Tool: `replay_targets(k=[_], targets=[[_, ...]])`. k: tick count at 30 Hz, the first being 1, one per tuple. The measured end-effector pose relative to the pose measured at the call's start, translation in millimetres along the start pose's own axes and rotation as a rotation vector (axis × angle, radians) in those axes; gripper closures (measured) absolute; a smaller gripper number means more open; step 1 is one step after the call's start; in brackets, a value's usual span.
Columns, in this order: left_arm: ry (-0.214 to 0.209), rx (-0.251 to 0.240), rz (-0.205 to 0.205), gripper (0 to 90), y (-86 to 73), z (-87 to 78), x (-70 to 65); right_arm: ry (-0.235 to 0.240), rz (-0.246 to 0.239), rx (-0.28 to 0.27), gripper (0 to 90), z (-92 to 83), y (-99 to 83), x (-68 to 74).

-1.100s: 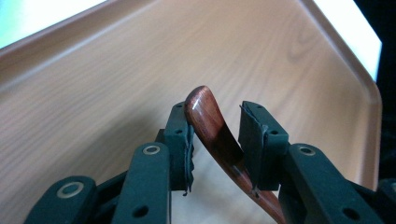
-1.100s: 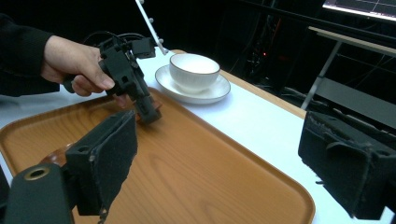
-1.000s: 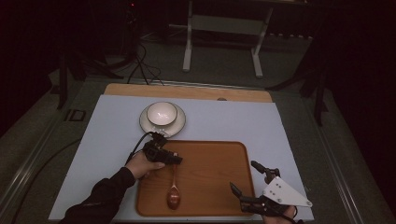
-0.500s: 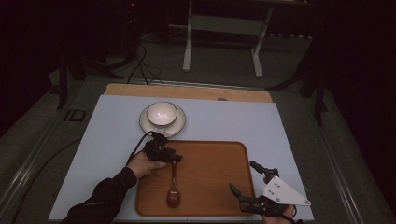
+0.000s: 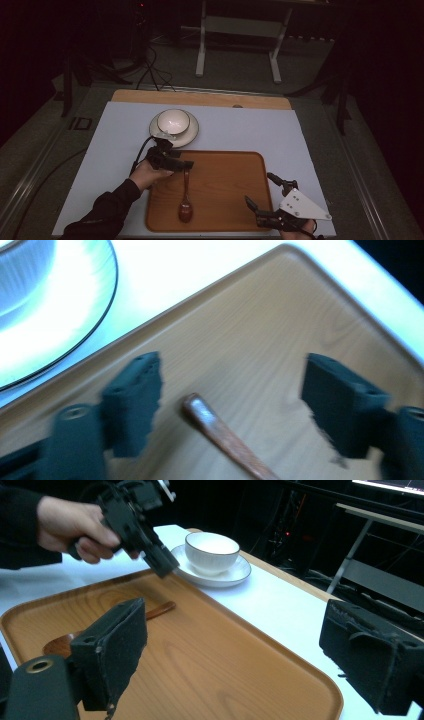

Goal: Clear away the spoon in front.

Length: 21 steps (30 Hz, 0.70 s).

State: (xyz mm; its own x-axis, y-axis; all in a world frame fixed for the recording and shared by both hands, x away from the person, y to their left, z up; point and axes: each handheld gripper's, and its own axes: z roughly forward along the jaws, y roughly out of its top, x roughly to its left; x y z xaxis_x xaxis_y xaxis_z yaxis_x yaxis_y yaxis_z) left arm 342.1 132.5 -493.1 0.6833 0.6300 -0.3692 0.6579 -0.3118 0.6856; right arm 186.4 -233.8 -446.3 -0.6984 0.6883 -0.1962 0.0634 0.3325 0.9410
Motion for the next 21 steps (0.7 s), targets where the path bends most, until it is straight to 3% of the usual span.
replay_targets(k=[2, 7, 13, 21], targets=[[-0.036, -0.011, 0.013, 9.6, 0.3, -7.2, -3.0, 0.001, 0.000, 0.002, 11.7, 0.9, -0.5, 0.1], [-0.085, -0.025, 0.067, 0.6, 1.8, -23.1, -15.6, 0.003, 0.001, 0.003, 11.7, 1.5, -0.8, 0.1], [-0.090, -0.087, 0.123, 0.5, 0.1, -40.7, -30.8, 0.001, 0.002, 0.009, 11.7, 2.4, -2.0, 0.2], [-0.047, -0.141, 0.190, 0.6, -7.7, -61.9, -45.2, -0.009, -0.007, 0.017, 11.7, 4.2, -3.0, 1.1]])
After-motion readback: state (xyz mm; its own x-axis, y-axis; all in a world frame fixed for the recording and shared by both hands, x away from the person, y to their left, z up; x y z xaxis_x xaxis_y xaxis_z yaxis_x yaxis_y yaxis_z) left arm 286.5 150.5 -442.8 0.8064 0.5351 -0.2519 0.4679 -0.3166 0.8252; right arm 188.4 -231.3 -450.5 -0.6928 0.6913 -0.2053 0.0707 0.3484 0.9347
